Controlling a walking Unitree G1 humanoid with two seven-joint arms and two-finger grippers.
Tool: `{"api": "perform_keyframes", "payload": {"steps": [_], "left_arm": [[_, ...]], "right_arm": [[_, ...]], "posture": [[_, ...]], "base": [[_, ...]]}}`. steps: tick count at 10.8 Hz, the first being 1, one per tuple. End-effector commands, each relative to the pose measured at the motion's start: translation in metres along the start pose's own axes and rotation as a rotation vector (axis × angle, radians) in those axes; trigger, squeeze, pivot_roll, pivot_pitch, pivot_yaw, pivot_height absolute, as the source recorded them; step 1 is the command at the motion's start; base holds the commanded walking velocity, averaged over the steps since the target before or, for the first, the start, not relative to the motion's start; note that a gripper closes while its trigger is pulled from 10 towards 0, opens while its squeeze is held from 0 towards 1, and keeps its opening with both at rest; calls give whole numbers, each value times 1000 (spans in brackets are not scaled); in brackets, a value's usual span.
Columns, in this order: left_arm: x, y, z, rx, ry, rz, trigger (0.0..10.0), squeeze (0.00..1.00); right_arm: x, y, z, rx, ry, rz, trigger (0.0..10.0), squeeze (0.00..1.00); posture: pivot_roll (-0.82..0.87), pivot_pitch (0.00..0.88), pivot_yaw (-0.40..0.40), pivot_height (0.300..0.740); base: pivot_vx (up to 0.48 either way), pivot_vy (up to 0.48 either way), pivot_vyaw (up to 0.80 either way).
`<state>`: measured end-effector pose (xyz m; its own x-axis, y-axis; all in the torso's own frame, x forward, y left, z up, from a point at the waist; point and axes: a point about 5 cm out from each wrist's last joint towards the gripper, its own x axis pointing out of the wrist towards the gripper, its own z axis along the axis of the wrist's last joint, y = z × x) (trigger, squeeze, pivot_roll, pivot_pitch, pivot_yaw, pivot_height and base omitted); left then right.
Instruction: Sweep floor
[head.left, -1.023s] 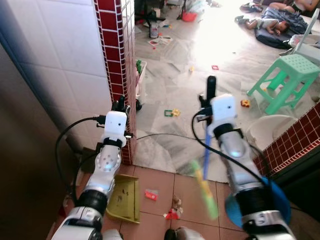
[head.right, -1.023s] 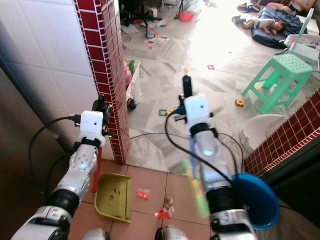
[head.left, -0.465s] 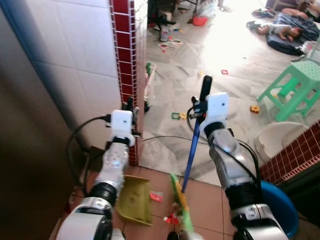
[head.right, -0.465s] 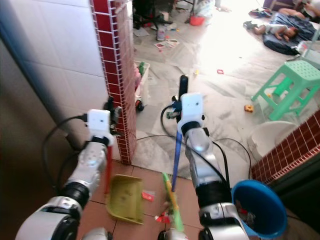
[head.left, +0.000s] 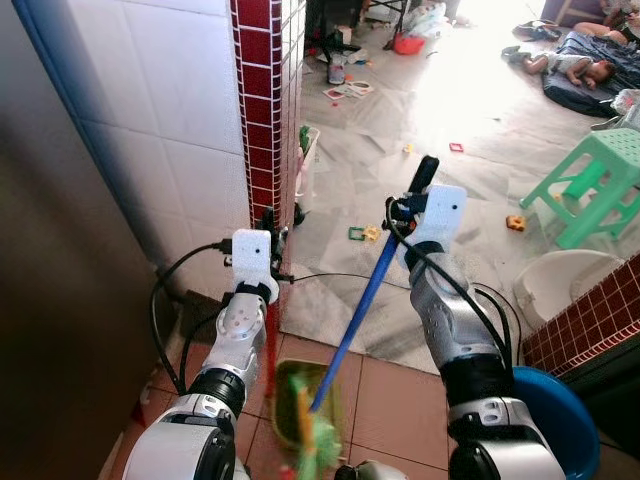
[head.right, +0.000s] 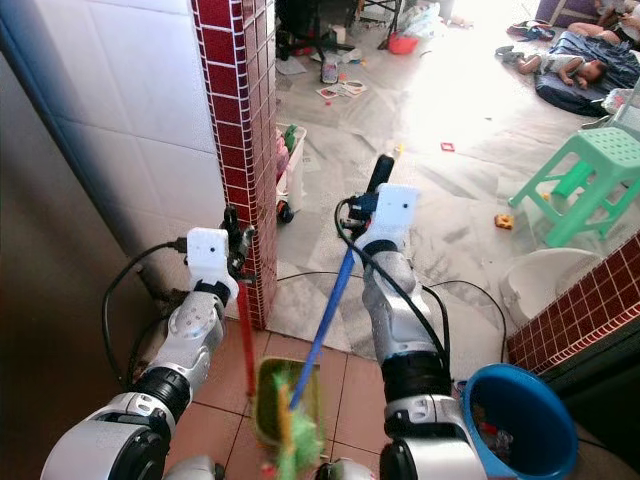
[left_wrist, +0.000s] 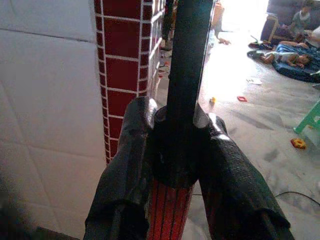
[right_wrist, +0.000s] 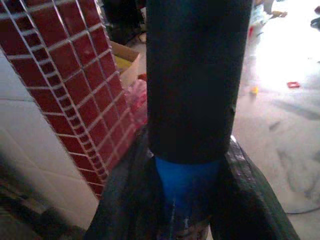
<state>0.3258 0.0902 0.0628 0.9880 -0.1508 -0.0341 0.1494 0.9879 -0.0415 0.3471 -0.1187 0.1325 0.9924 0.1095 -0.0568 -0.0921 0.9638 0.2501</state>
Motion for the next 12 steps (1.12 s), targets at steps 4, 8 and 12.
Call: {"api": "perform_keyframes", "payload": {"steps": [4, 8, 12], "left_arm": [[0, -9, -6, -40, 40, -30, 10000, 0], [1, 0, 6, 29, -48, -40, 10000, 0], [1, 9, 5, 62, -31, -12, 10000, 0]], "right_arm": [[0, 39, 67, -209, -294, 305, 10000, 0], [-9, 6, 92, -374, -415, 237, 10000, 0], [-12, -27, 47, -456, -229, 83, 10000, 0]], "posture": [[-46, 0, -69, 740], [-49, 0, -65, 740], [-30, 0, -67, 740]], "base": [[0, 0, 0], [0, 0, 0], [0, 0, 0]]}}
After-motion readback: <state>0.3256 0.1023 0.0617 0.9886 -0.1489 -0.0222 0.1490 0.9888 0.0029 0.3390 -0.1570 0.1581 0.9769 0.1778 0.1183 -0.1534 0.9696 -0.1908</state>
